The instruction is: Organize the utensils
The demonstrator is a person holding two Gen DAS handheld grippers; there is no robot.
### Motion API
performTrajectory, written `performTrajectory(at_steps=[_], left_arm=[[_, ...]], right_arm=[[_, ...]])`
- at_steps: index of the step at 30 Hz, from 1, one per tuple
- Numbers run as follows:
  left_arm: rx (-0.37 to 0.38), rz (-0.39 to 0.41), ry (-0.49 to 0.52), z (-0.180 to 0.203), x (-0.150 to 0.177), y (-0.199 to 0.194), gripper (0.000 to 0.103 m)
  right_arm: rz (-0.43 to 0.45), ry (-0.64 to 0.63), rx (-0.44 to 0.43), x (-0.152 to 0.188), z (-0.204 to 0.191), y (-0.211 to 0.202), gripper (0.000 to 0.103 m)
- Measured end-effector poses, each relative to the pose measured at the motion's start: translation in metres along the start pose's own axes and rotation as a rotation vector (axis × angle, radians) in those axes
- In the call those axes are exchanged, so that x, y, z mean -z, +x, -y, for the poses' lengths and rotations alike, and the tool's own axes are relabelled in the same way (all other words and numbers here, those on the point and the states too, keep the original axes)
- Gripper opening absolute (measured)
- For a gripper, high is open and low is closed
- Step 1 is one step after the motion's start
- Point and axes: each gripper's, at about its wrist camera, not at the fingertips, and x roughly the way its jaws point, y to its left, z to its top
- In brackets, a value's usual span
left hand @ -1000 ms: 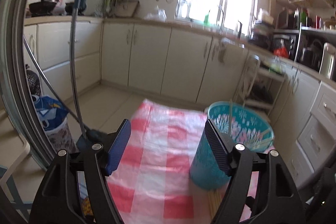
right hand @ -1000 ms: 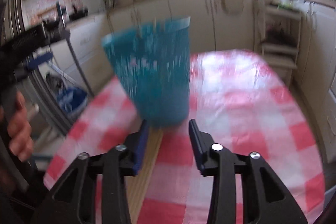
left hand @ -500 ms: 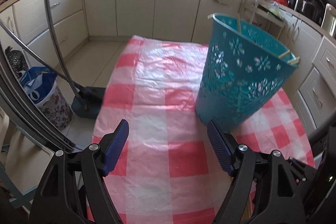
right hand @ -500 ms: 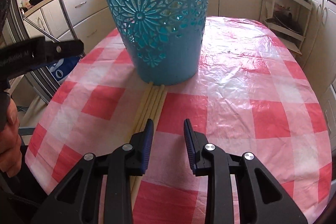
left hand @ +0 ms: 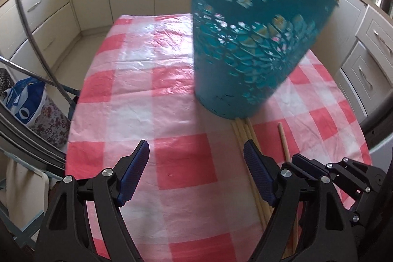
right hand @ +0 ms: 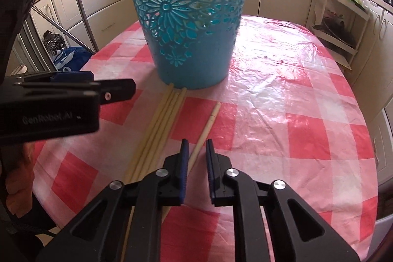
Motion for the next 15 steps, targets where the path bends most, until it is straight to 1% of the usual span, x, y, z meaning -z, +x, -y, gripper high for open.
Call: performTrajectory(at_steps=[5,7,9,10,12,13,15], left_arm=[[0.015,-0.033,0.034,0.019,0.004,0.011,0.075],[0.016,-0.039,0.042,0.023,0.005,0.013,0.071],[0.023,-0.047,0.051,0.026,0.005,0.016,0.057],[0.030,-0.051,0.049,0.026,0.005,0.017,0.055],[0.046,-0.065,0.050,0.024,0.007,0.021,0.040],[0.047,-0.060,0.059,0.024,0.007,0.021,0.037],[0.083,-0.064,0.046,0.020,0.005,0.021,0.023]], right_arm=[[-0.001,0.016,0.015,0.005,0.014,-0.005,0.013],[-0.001,0.025,0.017,0.006,0.019,-0.007,0.013],[-0.003,0.032,0.014,0.006,0.021,-0.007,0.013],[-0.004,0.033,0.012,0.006,0.022,-0.007,0.013],[-0.007,0.034,0.009,0.005,0.023,-0.007,0.013],[-0.008,0.034,0.008,0.005,0.023,-0.007,0.013],[-0.009,0.035,0.006,0.004,0.024,-0.007,0.013]])
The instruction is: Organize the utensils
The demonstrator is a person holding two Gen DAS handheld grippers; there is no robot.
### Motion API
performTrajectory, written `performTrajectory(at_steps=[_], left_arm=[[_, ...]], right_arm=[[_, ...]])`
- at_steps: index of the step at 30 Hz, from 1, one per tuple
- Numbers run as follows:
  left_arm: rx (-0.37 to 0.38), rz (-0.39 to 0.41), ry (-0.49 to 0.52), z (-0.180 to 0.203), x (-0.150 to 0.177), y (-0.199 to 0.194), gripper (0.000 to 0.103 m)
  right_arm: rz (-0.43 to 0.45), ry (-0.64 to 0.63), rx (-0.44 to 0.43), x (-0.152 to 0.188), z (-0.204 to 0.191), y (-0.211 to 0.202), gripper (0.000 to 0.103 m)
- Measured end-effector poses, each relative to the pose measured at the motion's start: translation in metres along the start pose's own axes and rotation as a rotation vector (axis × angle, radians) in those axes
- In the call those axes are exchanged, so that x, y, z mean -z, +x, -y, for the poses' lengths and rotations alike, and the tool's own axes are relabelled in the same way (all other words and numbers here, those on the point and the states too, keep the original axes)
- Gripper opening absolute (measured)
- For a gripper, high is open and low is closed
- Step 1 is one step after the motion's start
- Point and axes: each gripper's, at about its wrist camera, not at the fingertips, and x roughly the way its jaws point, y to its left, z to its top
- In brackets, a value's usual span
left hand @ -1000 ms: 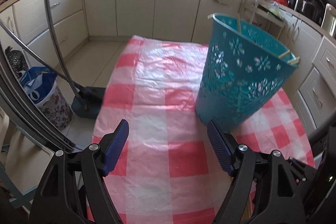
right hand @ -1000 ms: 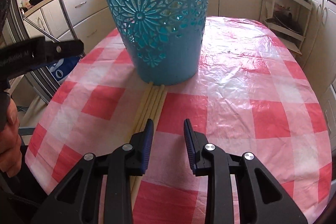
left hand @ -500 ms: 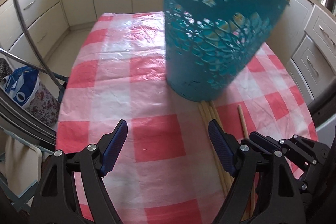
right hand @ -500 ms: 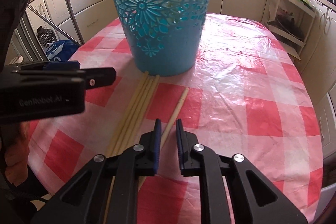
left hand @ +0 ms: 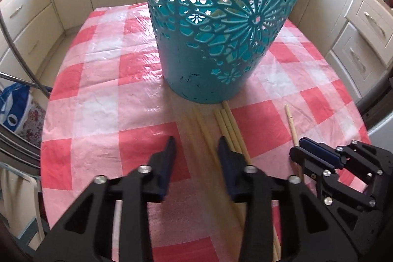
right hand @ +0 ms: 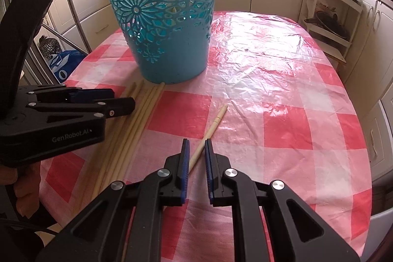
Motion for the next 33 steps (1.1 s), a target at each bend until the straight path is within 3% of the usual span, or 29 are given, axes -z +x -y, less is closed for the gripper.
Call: performTrajectory(at_steps=[4,8,14,19,22,24,33], left_arm=[[0.076,-0.014,-0.055,-0.015,-0.001,0.000,0.012],[0.104,-0.010,-0.080,-0.027,0.000,-0.004,0.002],[0.127,-0.022,-0.103,-0.044,0.001,-0.006,0.002],[0.096,-0.041,-0.097,-0.043,0.002,-0.001,0.003],[0.106,-0.038,-0.118,-0.043,0.000,-0.002,0.018],[0.105,-0.025,-0.132,-0.045,-0.001,-0.007,0.038],[0.069,-0.019,-0.084,-0.032,0.000,-0.003,0.039]], right_arm=[[0.000,0.004,-0.001,-0.001,0.000,0.001,0.013],[0.001,0.016,-0.005,-0.003,0.001,0.003,0.013],[0.001,0.014,-0.010,-0.006,0.000,0.005,0.014],[0.002,0.024,-0.004,-0.008,0.001,0.006,0.020],[0.001,0.032,-0.001,-0.009,0.003,0.006,0.020],[-0.001,0.045,-0.002,-0.009,0.005,0.006,0.020],[-0.008,0.050,0.000,-0.012,0.008,0.007,0.020]])
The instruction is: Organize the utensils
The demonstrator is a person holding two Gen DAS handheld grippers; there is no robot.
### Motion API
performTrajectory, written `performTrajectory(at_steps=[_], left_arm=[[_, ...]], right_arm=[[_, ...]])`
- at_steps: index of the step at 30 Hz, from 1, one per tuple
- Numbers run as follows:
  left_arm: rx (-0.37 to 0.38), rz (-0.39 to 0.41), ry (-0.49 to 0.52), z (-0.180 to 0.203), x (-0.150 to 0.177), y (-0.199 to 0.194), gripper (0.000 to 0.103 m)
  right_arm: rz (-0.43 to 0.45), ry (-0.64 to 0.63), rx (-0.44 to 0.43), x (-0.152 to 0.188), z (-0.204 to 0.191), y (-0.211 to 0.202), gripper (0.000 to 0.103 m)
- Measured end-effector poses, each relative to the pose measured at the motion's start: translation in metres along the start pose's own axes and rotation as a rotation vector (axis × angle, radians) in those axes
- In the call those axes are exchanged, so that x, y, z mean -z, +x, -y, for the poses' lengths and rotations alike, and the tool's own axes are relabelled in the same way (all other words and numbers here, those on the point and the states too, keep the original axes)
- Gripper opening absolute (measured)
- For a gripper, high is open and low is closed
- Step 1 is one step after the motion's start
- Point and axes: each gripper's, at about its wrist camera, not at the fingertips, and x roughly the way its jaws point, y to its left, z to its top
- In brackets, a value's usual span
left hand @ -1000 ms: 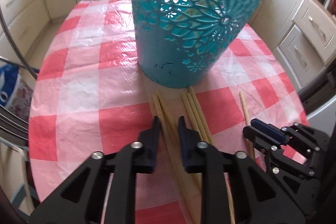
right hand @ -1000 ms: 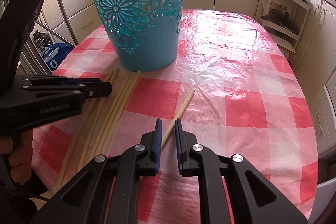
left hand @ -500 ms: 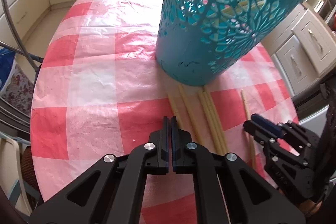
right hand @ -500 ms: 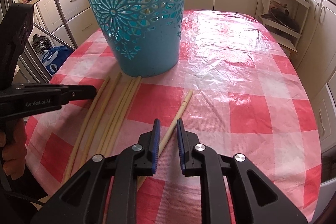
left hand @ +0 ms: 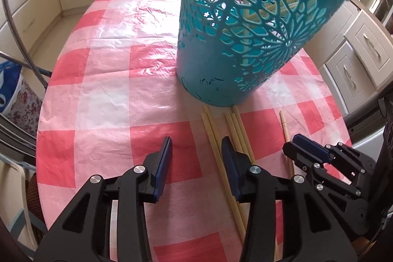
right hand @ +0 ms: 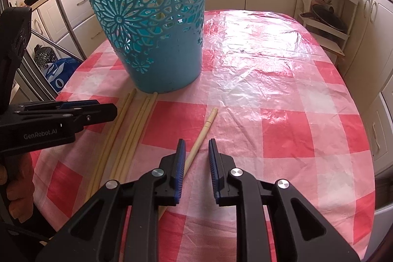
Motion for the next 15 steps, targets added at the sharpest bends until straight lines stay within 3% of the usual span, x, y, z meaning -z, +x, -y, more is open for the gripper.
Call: performTrajectory(at_steps=[15], left_arm=[[-0.107,-0.001,0.135,0.022,0.003,0.003,0.017]], right_arm=[[-0.004,0.000,0.035,-0.003,0.002,0.002,0.021]])
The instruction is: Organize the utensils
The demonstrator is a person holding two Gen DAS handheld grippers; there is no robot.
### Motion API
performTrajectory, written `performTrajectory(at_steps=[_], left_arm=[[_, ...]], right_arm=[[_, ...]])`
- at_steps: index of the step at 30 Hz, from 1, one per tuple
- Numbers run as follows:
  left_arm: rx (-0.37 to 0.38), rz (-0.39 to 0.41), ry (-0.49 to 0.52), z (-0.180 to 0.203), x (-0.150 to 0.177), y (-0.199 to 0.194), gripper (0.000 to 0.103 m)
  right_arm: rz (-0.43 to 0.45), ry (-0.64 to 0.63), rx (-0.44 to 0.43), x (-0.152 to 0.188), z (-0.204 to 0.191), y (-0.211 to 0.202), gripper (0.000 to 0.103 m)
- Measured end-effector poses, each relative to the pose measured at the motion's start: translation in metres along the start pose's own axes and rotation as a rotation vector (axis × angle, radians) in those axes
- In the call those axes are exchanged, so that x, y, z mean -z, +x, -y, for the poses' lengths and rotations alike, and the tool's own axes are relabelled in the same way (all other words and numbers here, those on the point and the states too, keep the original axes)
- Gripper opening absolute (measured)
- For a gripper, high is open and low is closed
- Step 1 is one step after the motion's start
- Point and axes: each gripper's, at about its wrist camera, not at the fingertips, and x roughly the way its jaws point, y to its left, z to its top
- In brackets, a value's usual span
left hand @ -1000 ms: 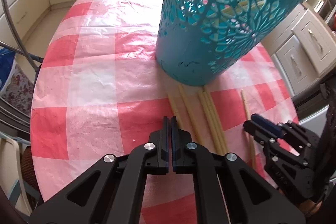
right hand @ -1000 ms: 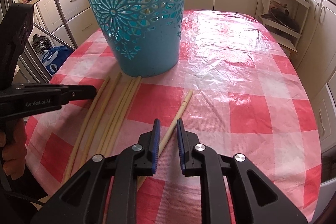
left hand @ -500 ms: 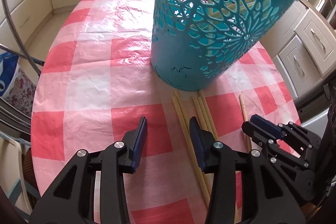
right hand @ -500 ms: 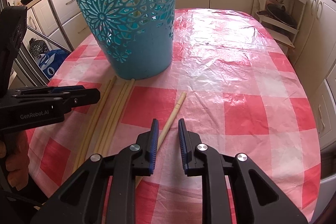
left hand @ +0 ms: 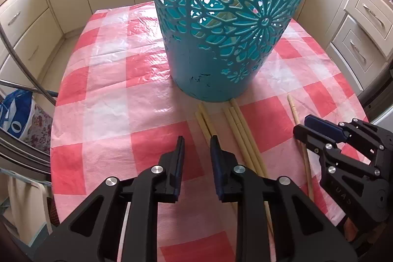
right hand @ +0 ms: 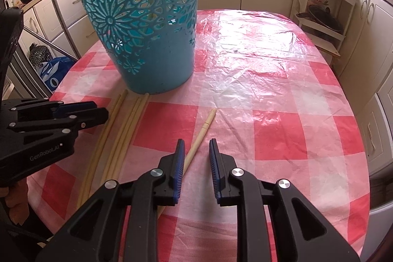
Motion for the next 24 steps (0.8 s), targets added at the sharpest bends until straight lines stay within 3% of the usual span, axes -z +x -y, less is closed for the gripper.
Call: performTrajectory(at_steps=[3,8,13,16,21,24], left_arm=[[0.032,-0.004,0.019,0.005,-0.001,0.001,0.003],[-0.002,-0.030,0.069,0.002,-0.002,0.003,0.001],[0.155,-0.046,-0.081,-0.023,-0.006,0.004,0.001],[0.207,-0.041,-0.098,-0.020,-0.007,0.001,0.001],[0.140,-0.030,-0.060,-0.005,-0.005,0.003,0.003],[0.017,-0.021,-0.007,0.002,-0.003,0.001,0.003]], right_arm=[[0.001,-0.005,-0.019,-0.001,-0.003,0.001,0.022],[-0.002,-0.018,-0.013,-0.003,-0.005,0.001,0.022],[-0.004,0.015,-0.010,-0.005,0.005,0.002,0.026],[-0.005,0.013,-0.019,-0.005,0.004,0.003,0.027],[-0.005,0.013,-0.022,-0.005,0.004,0.002,0.028],[-0.005,0.012,-0.021,-0.005,0.004,0.002,0.028]])
